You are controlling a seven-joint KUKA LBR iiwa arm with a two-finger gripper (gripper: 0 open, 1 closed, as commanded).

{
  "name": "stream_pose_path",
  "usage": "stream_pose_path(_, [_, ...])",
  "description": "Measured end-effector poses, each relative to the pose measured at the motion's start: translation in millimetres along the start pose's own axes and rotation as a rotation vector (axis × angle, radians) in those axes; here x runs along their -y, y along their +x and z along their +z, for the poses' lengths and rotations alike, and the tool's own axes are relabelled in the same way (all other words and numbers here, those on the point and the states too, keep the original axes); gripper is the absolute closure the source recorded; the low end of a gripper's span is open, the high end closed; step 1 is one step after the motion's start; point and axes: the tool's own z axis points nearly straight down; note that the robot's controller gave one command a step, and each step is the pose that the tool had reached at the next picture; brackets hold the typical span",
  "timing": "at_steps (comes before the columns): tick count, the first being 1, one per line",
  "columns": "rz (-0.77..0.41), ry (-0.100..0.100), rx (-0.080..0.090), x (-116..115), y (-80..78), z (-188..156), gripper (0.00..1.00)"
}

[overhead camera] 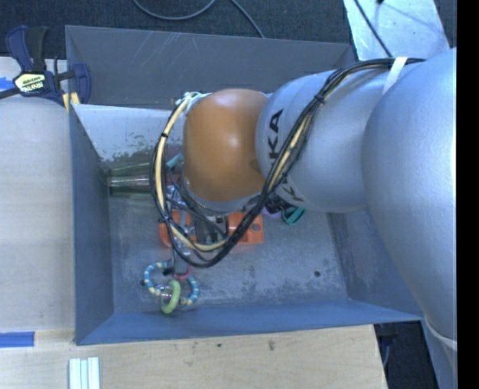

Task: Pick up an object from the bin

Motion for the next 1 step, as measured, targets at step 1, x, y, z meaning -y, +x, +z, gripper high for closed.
stream_pose_path(1, [0.003, -0.002, 0.008, 0.8, -2.1, -4.6, 0.0])
